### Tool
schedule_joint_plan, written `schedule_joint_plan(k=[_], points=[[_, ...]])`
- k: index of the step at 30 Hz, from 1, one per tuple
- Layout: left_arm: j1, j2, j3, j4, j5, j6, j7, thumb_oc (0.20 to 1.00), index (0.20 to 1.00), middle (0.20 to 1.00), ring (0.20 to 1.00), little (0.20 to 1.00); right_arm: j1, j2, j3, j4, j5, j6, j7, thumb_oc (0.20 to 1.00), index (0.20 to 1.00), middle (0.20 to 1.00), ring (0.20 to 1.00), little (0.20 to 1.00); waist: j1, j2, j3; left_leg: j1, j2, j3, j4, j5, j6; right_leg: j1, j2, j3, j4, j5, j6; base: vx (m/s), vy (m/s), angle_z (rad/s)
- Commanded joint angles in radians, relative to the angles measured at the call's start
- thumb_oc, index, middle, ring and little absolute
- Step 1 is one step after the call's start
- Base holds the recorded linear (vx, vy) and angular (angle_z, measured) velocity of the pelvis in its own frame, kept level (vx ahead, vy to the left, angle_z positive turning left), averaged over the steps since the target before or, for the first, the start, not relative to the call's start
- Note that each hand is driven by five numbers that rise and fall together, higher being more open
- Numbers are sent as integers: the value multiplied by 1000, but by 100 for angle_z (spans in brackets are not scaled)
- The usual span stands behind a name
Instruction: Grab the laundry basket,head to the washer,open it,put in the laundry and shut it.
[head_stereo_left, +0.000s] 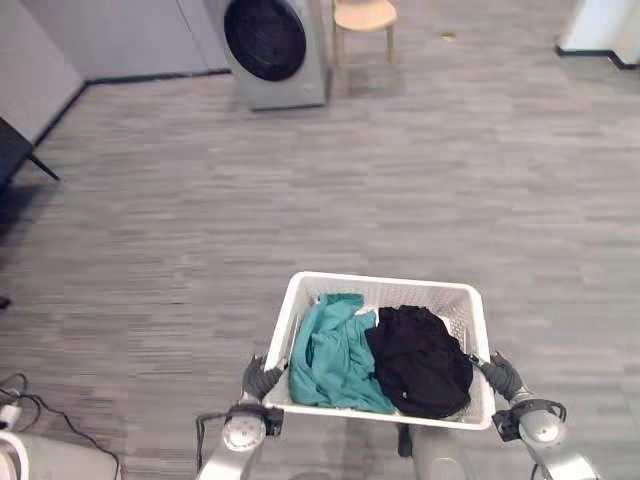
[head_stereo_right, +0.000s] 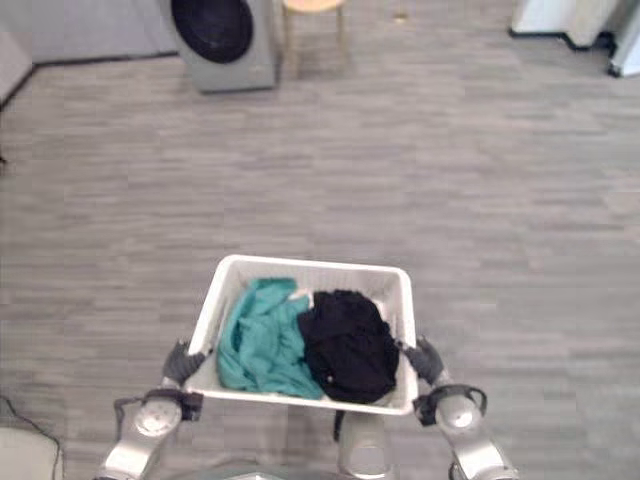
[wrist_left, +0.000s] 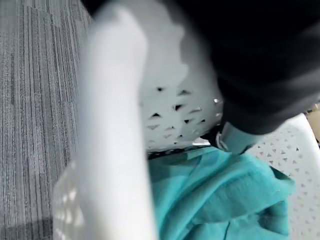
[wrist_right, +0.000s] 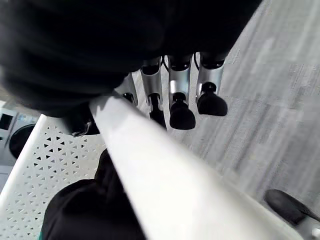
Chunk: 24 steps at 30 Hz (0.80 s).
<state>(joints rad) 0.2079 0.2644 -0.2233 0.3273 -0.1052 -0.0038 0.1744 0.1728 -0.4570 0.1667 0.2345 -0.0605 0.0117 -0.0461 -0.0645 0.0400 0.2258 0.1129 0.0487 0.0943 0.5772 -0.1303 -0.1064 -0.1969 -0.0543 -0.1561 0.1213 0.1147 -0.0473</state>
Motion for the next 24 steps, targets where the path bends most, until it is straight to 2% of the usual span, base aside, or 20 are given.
schedule_joint_plan(k=[1, 2, 4, 5, 6, 8, 9, 12, 15, 17, 18, 19, 20, 21, 22, 23, 24], points=[[-40, 59, 47, -121, -61, -91, -48, 200, 200, 200, 200, 200, -64, -9, -63, -118, 93, -86, -19, 200, 200, 200, 200, 200, -10, -58, -27, -102, 43, 60, -79, 137, 12, 129, -46, -45, -61, -157, 123, 337, -235, -15], [-40, 59, 47, -121, -61, -91, -48, 200, 200, 200, 200, 200, -64, -9, -63, -119, 93, -86, -19, 200, 200, 200, 200, 200, -10, -57, -26, -102, 44, 60, -77, 136, 12, 129, -45, -46, -61, -157, 123, 102, -50, -1], [-49, 58, 37, -118, -58, -83, -51, 200, 200, 200, 200, 200, -62, -15, -75, -121, 95, -77, -28, 200, 200, 200, 200, 200, 9, -75, -22, -205, 27, 106, -112, 79, 37, 190, -45, -52, -90, -181, 125, 316, -127, -10], [-49, 58, 37, -118, -58, -83, -51, 200, 200, 200, 200, 200, -62, -14, -75, -121, 95, -77, -28, 200, 200, 200, 200, 200, 9, -76, -23, -206, 26, 106, -113, 80, 37, 189, -46, -52, -90, -181, 125, 455, -104, -25], [-48, 62, 35, -126, -48, -82, -52, 200, 200, 200, 200, 200, -60, -12, -81, -125, 107, -79, -33, 200, 200, 200, 200, 200, 24, -79, -26, -258, 2, 127, -226, 55, 53, 229, -37, -49, -116, -197, 137, 400, -21, -20], [-43, 62, 40, -134, -42, -80, -46, 200, 200, 200, 200, 200, -62, -6, -74, -112, 108, -79, -40, 200, 200, 200, 200, 200, 47, -62, -28, -292, -13, 112, -404, 126, 43, 275, -7, -40, -131, -225, 144, 553, 5, -33], [-37, 59, 47, -142, -42, -77, -42, 200, 200, 200, 200, 200, -69, -1, -64, -97, 102, -80, -45, 200, 200, 200, 200, 200, 74, -48, -27, -334, -11, 74, -553, 208, 27, 315, 24, -24, -127, -256, 140, 430, 17, -41], [-35, 59, 49, -139, -40, -74, -42, 200, 200, 200, 200, 200, -71, 2, -62, -90, 97, -84, -52, 200, 200, 200, 200, 200, 88, -55, -23, -363, -6, 70, -650, 243, 18, 361, 34, -12, -115, -299, 137, 427, 19, -48], [-29, 61, 54, -136, -34, -74, -45, 200, 200, 200, 200, 200, -71, 5, -60, -90, 97, -85, -47, 200, 200, 200, 200, 200, 100, -61, -24, -379, 5, 80, -646, 255, 18, 396, 40, 8, -101, -323, 135, 343, 55, -41], [-17, 63, 62, -133, -27, -74, -52, 200, 200, 200, 200, 200, -59, 19, -59, -85, 98, -85, -39, 200, 200, 200, 200, 200, 106, -65, -43, -369, 10, 81, -617, 282, 35, 430, 47, 26, -86, -344, 141, 565, 130, -21], [-17, 66, 61, -131, -29, -73, -49, 200, 200, 200, 200, 200, -55, 27, -57, -84, 97, -87, -41, 200, 200, 200, 200, 200, 110, -81, -47, -366, 2, 80, -588, 285, 41, 435, 30, 31, -57, -340, 151, 535, 133, -49], [-21, 70, 60, -125, -31, -71, -43, 200, 200, 200, 200, 200, -56, 33, -49, -78, 85, -88, -37, 200, 200, 200, 200, 200, 117, -97, -53, -362, -10, 81, -567, 271, 56, 416, 15, 36, 15, -305, 170, 552, 181, -42], [-30, 85, 60, -122, -37, -70, -34, 200, 200, 200, 200, 200, -52, 42, -43, -88, 88, -93, -28, 200, 200, 200, 200, 200, 110, -110, -51, -328, -20, 96, -560, 238, 83, 331, -20, 39, 210, -215, 216, 510, 194, -32], [-28, 93, 64, -123, -37, -70, -33, 200, 200, 200, 200, 200, -49, 48, -39, -91, 87, -97, -22, 200, 200, 200, 200, 200, 106, -111, -50, -296, -23, 110, -569, 221, 92, 283, -40, 21, 280, -165, 233, 463, 181, -20], [-30, 97, 64, -120, -34, -70, -33, 200, 200, 200, 200, 200, -48, 53, -35, -88, 84, -94, -17, 200, 200, 200, 200, 200, 101, -102, -48, -266, -18, 115, -584, 211, 96, 236, -41, 4, 317, -142, 232, 236, 80, -27], [-30, 97, 64, -119, -34, -70, -33, 200, 200, 200, 200, 200, -48, 53, -35, -88, 84, -94, -17, 200, 200, 200, 200, 200, 102, -104, -49, -265, -20, 117, -587, 212, 97, 232, -44, 6, 324, -146, 232, 393, 100, -9], [-33, 103, 61, -107, -33, -72, -32, 200, 200, 200, 200, 200, -50, 54, -28, -79, 86, -89, -9, 200, 200, 200, 200, 200, 74, -90, -30, -186, -26, 96, -622, 189, 94, 130, -8, -5, 299, -185, 209, 403, 68, 7]])
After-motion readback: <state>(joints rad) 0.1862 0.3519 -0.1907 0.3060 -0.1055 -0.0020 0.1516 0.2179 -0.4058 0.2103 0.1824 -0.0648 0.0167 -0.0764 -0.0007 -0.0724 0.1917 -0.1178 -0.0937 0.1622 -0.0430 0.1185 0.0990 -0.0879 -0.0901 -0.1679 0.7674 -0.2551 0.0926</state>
